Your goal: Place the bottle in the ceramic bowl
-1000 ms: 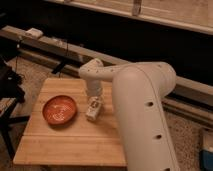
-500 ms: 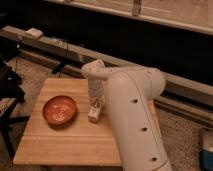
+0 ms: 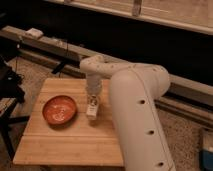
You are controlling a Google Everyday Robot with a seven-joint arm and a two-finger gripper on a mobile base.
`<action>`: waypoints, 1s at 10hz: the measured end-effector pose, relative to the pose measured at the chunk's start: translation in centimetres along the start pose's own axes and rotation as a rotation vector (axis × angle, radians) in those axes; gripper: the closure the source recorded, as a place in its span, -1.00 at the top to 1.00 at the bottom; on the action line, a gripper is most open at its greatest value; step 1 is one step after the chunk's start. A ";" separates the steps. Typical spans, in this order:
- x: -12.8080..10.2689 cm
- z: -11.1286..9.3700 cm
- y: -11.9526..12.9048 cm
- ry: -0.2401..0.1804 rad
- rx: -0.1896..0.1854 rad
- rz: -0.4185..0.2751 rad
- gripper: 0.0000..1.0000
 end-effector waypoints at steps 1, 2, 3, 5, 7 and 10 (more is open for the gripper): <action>0.9 -1.4 1.3 -0.007 -0.004 -0.031 -1.00; 2.1 -2.9 3.5 -0.016 -0.004 -0.083 -1.00; 3.0 -3.6 5.5 -0.018 -0.003 -0.122 -1.00; 4.2 -4.5 10.5 -0.023 0.008 -0.233 -1.00; 4.2 -3.6 13.9 -0.017 0.021 -0.323 -1.00; 2.3 -1.4 16.5 -0.017 0.041 -0.396 -0.68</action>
